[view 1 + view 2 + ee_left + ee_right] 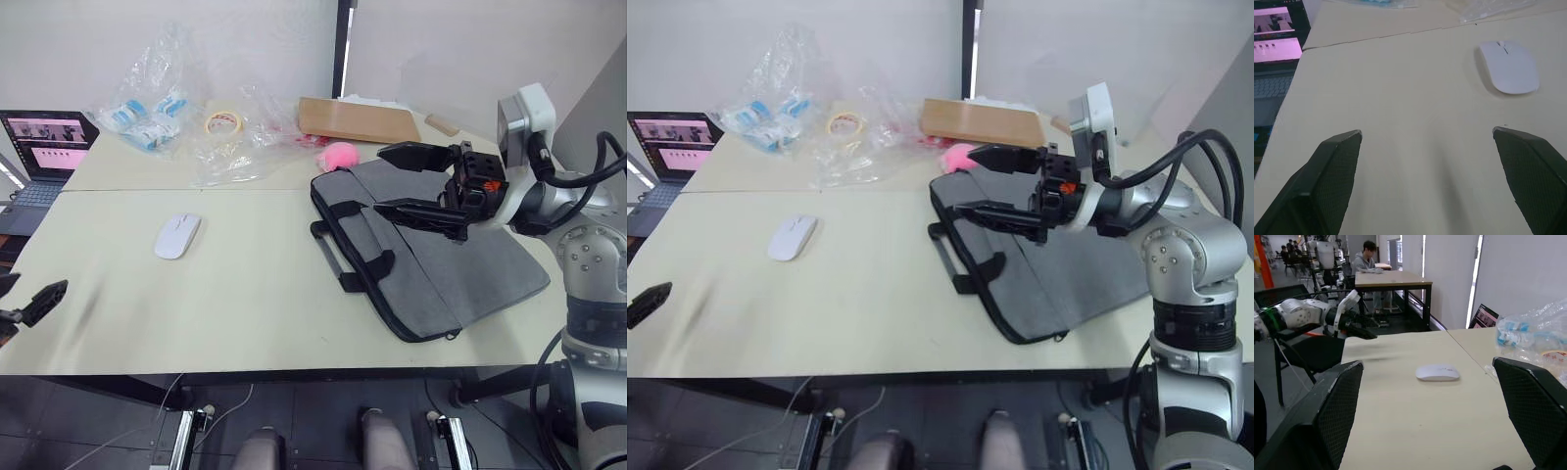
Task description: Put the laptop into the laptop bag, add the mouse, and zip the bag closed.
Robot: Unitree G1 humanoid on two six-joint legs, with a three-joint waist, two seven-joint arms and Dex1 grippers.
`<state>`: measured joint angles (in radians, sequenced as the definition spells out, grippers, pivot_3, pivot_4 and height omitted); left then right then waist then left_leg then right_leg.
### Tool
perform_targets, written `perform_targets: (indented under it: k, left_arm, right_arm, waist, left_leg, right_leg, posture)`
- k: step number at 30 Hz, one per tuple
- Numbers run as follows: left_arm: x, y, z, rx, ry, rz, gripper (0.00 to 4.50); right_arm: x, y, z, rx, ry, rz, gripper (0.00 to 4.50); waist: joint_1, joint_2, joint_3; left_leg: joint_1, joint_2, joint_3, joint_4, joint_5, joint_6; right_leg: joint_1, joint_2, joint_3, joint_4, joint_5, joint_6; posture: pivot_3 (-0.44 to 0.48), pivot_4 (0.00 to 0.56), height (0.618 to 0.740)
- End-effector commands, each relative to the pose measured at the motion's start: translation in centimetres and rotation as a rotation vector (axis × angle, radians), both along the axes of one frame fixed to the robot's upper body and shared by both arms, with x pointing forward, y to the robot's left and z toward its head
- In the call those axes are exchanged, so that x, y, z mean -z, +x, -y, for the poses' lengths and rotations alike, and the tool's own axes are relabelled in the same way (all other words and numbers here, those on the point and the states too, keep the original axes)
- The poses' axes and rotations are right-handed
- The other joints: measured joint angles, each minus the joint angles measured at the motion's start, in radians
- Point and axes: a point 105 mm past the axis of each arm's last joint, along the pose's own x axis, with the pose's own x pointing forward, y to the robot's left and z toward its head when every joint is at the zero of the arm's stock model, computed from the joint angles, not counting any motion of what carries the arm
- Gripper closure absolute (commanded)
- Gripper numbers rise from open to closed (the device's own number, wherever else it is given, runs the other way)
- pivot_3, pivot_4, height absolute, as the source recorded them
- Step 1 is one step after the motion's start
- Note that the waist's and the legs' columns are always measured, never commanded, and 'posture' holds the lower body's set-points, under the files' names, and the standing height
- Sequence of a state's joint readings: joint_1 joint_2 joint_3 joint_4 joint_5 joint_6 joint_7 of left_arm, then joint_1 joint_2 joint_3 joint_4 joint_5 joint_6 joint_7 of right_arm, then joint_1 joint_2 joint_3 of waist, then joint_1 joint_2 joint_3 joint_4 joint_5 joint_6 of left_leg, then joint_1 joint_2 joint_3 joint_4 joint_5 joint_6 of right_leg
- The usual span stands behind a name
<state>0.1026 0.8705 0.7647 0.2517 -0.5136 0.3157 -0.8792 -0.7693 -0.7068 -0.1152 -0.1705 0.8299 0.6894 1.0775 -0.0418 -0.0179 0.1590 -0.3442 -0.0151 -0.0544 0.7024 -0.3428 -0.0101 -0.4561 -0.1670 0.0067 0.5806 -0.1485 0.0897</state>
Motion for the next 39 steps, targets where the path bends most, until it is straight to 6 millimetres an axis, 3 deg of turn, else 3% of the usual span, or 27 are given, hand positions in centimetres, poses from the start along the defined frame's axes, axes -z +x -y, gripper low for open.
perform_targets:
  k: [1,6,13,20,26,34,39]
  left_arm:
    - [-1.8,0.4,1.1,0.015,0.007,0.053,0.0]
    - [-2.4,4.2,6.0,0.099,-0.028,0.099,0.0]
    - [-0.7,10.4,9.6,0.105,-0.031,0.086,0.0]
    - [1.2,14.4,9.8,0.012,-0.053,0.077,0.0]
    - [2.2,15.9,11.1,0.047,-0.047,0.06,0.0]
    - [4.1,16.1,10.6,0.022,-0.045,0.005,0.0]
    - [4.3,16.0,10.9,0.045,-0.048,0.003,1.41]
  right_arm:
    - [-1.1,-0.4,0.4,0.011,0.013,0.052,0.05]
    - [-0.5,-0.3,-0.2,0.043,-0.002,0.078,0.05]
    - [0.3,0.0,-0.6,0.083,-0.019,0.094,0.05]
    - [0.2,-0.1,-0.5,0.114,-0.02,0.1,0.05]
    - [0.6,-0.1,-0.1,0.141,-0.04,0.091,0.05]
    - [0.3,0.2,0.1,0.181,-0.015,0.085,0.05]
    - [0.7,0.3,0.4,0.188,-0.02,0.074,0.0]
  waist:
    - [0.0,0.0,0.0]
    - [0.009,0.0,0.0]
    - [-0.004,-0.001,-0.001]
    - [-0.017,-0.002,-0.001]
    - [-0.017,-0.002,-0.001]
    - [-0.018,-0.002,-0.001]
    - [-0.018,-0.002,-0.001]
  left_leg:
    - [0.0,0.0,0.0,0.0,0.0,0.0]
    - [0.0,0.0,0.0,0.001,0.0,0.0]
    - [0.002,-0.001,0.001,0.003,0.0,-0.001]
    - [0.002,-0.001,0.0,0.003,0.0,-0.001]
    - [0.002,-0.001,0.0,0.003,0.0,-0.001]
    - [0.003,-0.001,0.0,0.003,0.0,0.0]
    - [0.003,-0.001,0.0,0.003,0.0,0.0]
  right_leg:
    - [0.0,0.0,0.0,0.0,0.0,0.0]
    - [0.002,0.0,0.0,0.0,0.0,0.0]
    - [0.003,0.0,0.0,0.0,0.001,-0.001]
    - [0.003,0.0,0.0,0.0,0.001,-0.001]
    - [0.004,0.0,0.0,-0.001,0.001,0.0]
    - [0.004,0.0,0.0,0.0,0.001,0.0]
    - [0.004,0.0,0.0,0.0,0.001,0.0]
  posture:
    - [0.0,0.15,0.74]
    - [0.0,0.15,0.74]
    - [0.0,0.15,0.74]
    - [0.0,0.15,0.74]
    - [0.0,0.15,0.74]
    - [0.0,0.15,0.74]
    - [0.0,0.15,0.74]
